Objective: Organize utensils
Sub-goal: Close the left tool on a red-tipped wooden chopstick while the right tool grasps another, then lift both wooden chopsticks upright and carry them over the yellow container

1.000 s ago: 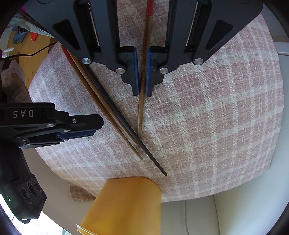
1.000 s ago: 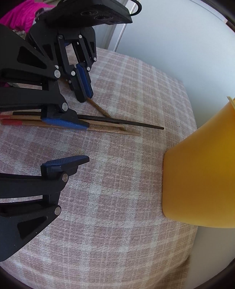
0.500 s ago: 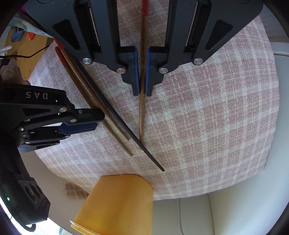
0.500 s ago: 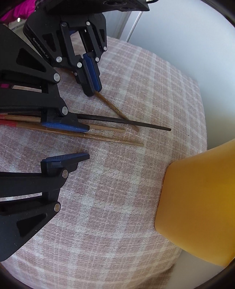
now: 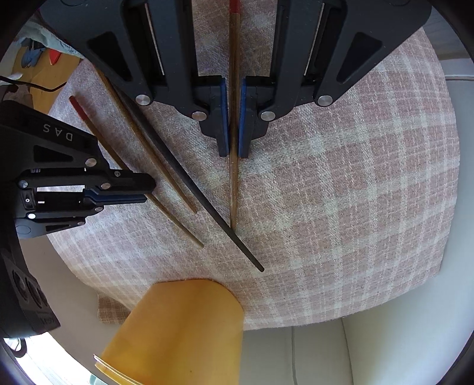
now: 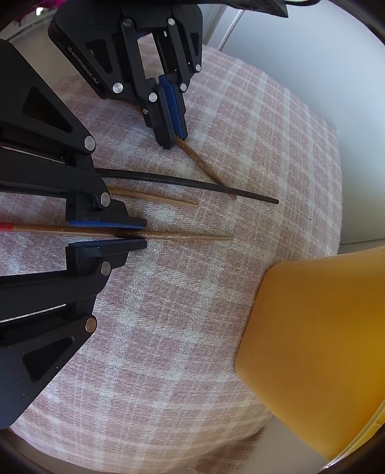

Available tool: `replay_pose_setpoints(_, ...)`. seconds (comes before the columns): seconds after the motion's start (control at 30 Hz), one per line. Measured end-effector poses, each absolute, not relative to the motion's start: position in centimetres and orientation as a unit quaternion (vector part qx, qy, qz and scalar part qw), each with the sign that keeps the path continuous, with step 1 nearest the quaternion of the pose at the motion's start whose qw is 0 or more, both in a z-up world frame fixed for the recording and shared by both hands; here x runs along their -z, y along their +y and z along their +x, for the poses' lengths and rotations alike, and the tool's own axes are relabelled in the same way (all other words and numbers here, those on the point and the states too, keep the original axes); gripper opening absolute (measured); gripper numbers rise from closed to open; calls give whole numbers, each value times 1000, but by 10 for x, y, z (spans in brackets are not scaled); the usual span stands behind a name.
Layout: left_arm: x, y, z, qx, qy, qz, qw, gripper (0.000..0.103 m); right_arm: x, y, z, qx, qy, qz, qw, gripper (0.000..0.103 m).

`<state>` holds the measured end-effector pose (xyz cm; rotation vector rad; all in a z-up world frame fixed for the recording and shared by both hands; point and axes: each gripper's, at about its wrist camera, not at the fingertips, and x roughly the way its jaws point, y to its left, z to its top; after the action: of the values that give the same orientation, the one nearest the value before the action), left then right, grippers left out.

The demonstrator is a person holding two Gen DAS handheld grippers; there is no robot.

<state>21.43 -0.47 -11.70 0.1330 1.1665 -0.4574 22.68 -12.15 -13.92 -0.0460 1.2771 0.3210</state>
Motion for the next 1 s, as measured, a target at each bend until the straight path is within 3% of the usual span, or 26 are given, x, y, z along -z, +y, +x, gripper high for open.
replay_pose_setpoints(0.47,69,64,194,206,444,-79,868,4,98,-166,196,-152,490,47,857,5)
replay_pose_setpoints(0.7,47,82,190,206,422,-91,878,4,77,-182,188,-147,454,66,876,5)
replay_pose_setpoints(1.0,15,51,184,229,358,-96,900,4,49,-186,174,-143,403,42,903,5)
